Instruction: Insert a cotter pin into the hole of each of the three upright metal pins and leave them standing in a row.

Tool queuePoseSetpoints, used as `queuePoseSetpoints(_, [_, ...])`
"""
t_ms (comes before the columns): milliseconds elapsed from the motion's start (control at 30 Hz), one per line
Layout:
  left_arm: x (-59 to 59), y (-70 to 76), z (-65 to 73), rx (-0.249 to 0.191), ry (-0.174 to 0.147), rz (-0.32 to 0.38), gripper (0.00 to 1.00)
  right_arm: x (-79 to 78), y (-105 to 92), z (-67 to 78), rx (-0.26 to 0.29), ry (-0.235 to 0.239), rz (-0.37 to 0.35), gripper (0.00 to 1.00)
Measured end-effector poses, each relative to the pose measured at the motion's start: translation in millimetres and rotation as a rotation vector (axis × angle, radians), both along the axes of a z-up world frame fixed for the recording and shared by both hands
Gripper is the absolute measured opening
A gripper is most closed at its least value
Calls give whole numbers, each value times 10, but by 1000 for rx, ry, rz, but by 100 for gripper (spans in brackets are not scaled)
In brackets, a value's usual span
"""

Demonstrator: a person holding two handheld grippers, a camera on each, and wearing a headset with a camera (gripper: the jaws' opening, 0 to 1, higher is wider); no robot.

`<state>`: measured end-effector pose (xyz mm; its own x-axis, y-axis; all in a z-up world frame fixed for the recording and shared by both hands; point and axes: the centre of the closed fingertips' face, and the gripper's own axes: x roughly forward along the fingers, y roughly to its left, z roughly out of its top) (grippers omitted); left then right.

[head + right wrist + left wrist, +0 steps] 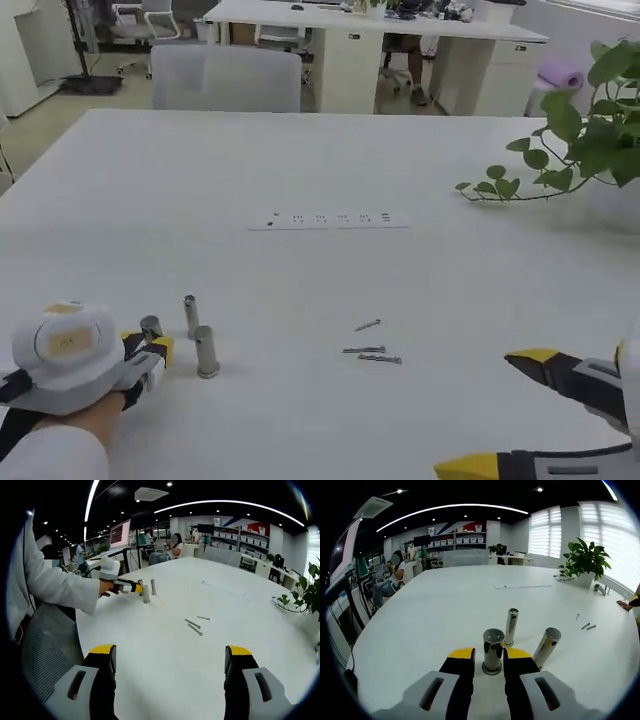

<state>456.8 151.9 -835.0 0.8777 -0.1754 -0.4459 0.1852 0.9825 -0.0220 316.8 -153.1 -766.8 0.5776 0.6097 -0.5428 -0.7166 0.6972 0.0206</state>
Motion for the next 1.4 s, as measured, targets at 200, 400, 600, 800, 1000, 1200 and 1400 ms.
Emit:
queuePoseSetpoints(200, [-21, -30, -22, 0, 17, -8, 15, 3, 9, -7, 0, 1, 0, 91])
queuePoseSetpoints(400, [-35, -46, -21, 7, 25, -44, 12, 16, 36, 13, 10, -4, 3, 91])
queuePoseSetpoints(600, [-84, -50, -15, 7, 16, -131, 11, 9, 38, 7, 9, -1, 7, 91])
queuePoseSetpoints(800, [-141, -62, -21, 6, 16, -226, 9, 11, 54, 17, 13, -5, 10, 90])
queuePoseSetpoints(1000, [-252, -89, 8, 11, 6, -299, 9, 18, 85, 16, 19, -4, 17, 90])
queuePoseSetpoints(1200, [-371, -191, 84, 18, 1, -400, 9, 30, 138, 18, 22, -7, 31, 90])
queuePoseSetpoints(1400, [-550, -372, 217, 20, -14, -506, 9, 37, 181, 23, 32, -14, 40, 90])
